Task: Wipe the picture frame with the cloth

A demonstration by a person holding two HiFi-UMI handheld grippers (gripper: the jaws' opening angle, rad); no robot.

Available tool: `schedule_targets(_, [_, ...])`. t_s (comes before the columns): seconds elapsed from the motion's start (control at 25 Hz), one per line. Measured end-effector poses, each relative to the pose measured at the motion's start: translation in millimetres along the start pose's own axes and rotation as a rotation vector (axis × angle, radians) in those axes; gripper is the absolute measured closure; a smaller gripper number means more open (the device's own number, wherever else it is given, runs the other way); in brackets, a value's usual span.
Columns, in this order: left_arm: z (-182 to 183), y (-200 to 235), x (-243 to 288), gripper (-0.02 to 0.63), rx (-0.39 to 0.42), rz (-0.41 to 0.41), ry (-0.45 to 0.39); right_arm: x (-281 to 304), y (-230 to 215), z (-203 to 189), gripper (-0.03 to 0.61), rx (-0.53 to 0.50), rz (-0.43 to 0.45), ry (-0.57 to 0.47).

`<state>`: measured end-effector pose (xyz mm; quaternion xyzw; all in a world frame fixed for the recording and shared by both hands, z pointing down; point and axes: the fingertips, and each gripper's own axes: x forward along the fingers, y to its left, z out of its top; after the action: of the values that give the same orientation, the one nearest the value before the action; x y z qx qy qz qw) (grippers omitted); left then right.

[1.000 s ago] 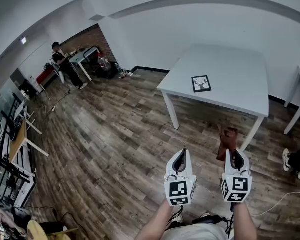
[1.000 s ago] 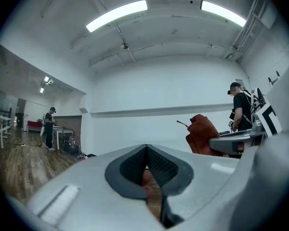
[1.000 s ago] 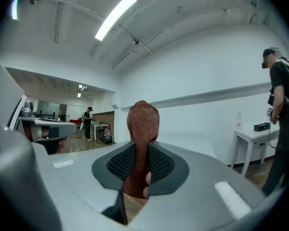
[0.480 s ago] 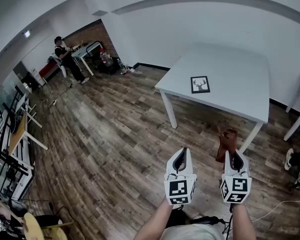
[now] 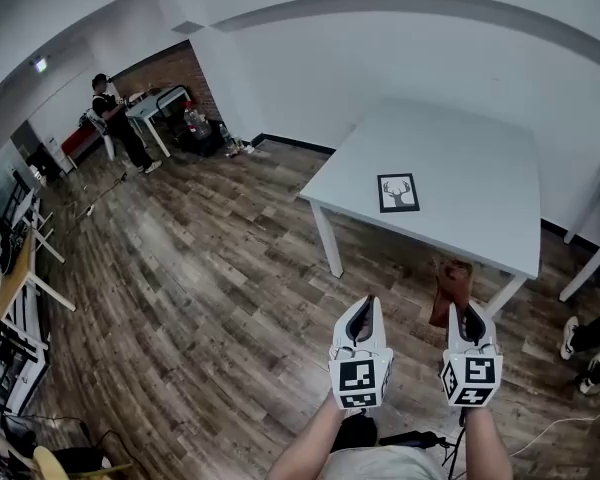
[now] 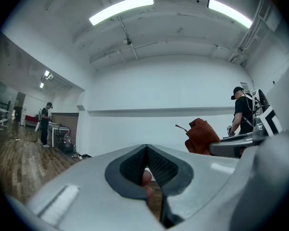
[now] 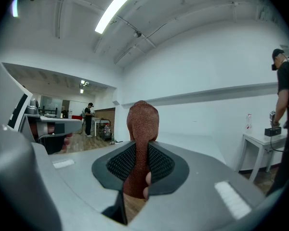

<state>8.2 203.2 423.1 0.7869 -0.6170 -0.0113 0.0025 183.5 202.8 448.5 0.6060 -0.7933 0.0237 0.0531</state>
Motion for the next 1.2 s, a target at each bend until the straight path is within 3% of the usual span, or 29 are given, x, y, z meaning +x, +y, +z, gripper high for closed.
schedule_targets(0.28, [12, 61, 75, 0.614, 0.001, -0.025, -0.021, 94, 19, 22, 0.489, -0.003, -0.029, -0.014])
schedule_targets(0.52, [2, 108, 124, 0.614, -0.015, -0.026, -0.006, 154, 30, 27, 0.489, -0.007, -0.048, -0.001])
schedule_targets(0.92, [-21, 124, 207, 0.614, -0.021, -0.04, 0.026, 240, 11, 9, 0.489, -0.016, -0.045, 0.051])
schedule_targets(1.2, [-18, 117, 300, 0.614, -0.006, -0.038, 0.023, 322, -39, 9, 0.489, -0.011, -0.045, 0.063])
